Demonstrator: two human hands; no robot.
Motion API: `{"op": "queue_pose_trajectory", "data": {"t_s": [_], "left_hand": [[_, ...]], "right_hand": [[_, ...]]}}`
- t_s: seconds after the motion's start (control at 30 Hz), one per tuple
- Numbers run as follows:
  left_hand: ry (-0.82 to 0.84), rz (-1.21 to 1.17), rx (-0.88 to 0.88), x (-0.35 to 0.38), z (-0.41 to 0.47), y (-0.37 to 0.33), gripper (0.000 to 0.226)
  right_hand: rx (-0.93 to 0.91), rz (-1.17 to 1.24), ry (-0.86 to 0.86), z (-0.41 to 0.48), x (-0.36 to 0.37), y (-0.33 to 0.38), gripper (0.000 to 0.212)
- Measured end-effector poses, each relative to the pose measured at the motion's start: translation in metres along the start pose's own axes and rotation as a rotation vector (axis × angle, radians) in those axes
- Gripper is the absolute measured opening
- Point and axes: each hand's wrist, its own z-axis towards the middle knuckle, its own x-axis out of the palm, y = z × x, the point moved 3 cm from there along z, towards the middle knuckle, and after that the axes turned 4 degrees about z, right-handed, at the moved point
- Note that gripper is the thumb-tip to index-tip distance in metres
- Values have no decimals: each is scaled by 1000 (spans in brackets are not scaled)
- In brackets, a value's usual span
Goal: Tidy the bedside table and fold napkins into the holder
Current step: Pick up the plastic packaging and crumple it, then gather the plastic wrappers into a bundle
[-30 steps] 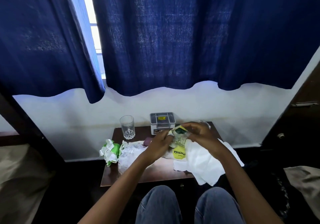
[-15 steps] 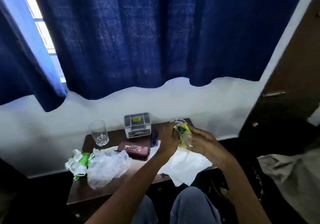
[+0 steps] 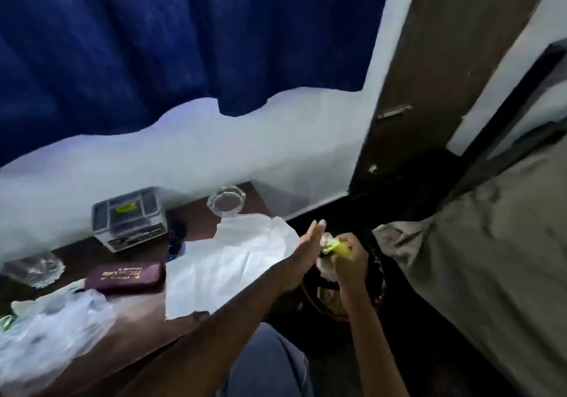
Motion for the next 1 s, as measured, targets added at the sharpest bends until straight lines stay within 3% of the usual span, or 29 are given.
{"op": "queue_pose_trajectory", "data": {"t_s": [0.1,0.17,0.27,0.33,0.4,0.47,0.67,1.0], "left_hand": [[-59,-13,31,1,5,4,45],[-75,-31,32,-4,10,11,30],[-163,72,50,-19,13,19,28],[-198,89,55,-27,12,22,28],[-194,58,50,-31,11,23,29],[-181,33,36,-36,11,23,29],[-193,-25,9,-43,-1,21,26],[-131,9,38,-80,-53,12,15]], "right_hand": [[-39,-376,-285,26,-20,-39,14],[-115,-621,-351,41,-23,-63,27],[-182,-861,-129,58,-16,-103,43],[-48,-1027,135,71,-13,-138,51],[185,-1005,387,81,-12,-162,60],[270,-941,471,87,-10,-166,56],[334,-734,276,87,-20,-159,25],[192,-641,233,66,-6,-91,29]]}}
